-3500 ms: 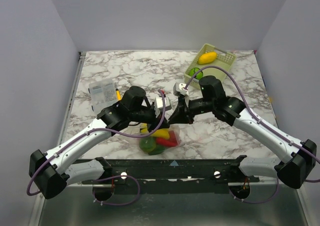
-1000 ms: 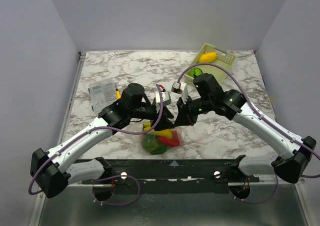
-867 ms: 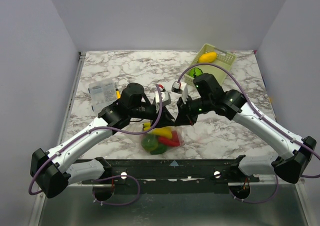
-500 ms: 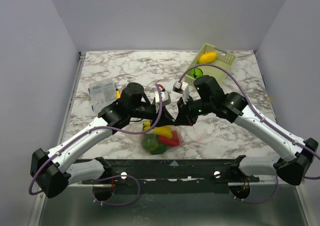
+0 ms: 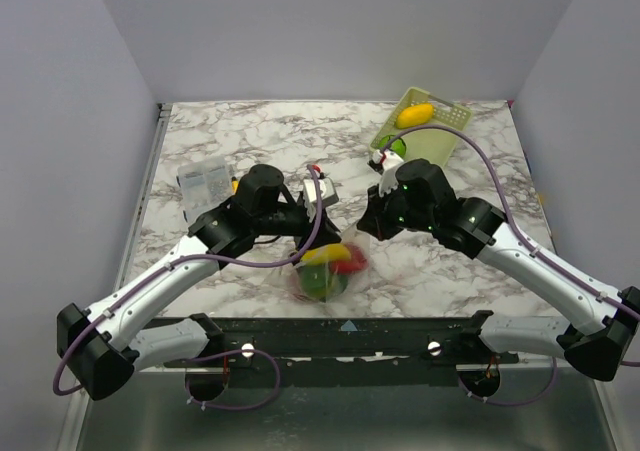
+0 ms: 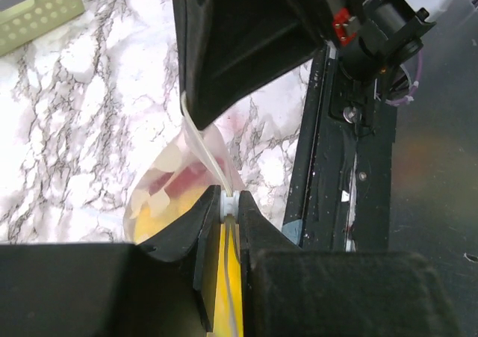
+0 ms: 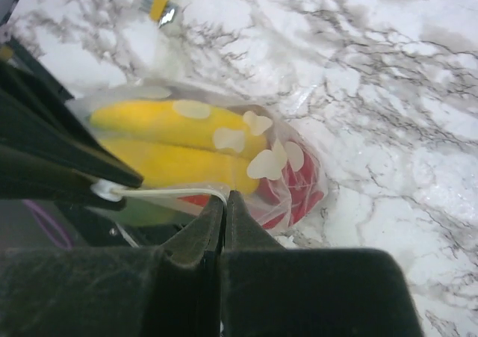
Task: Place the food in the zip-top bag and seal the zipper
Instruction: Zip the zipper food storage bag at the center of the board.
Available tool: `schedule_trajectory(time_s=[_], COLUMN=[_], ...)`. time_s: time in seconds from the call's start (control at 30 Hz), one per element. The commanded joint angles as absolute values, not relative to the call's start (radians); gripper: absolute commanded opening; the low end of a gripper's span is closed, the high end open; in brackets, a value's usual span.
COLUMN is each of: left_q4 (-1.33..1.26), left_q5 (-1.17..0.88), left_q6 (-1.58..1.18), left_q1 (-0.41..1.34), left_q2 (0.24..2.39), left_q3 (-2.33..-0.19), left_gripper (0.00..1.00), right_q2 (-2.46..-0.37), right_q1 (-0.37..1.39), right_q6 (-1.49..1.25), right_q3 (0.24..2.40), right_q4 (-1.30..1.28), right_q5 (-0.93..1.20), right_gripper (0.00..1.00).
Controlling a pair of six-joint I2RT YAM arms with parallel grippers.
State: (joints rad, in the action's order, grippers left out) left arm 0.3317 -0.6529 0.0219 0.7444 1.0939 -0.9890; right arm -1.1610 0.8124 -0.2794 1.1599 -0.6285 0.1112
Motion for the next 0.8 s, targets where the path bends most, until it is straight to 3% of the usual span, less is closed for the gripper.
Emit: schedule_trajectory(time_s=[0.0, 0.77], left_q4=[0.415, 0.571], left_q5=[-0.672, -0.481], left_q6=[0.013, 0.017], left_q1=[0.751, 0.75], left_q2=[1.011, 0.878], left_q3=[-0.999, -0.924], left_gripper=[0.0, 0.0], right_q2=[-1.156, -1.137], right_q1=[0.788, 0.788], right_q6=[-0.335, -0.425], right_q3=[1.144, 1.124], right_q4=[-0.638, -0.741], right_q5=[-0.214, -0.52], right_gripper=[0.0, 0.0])
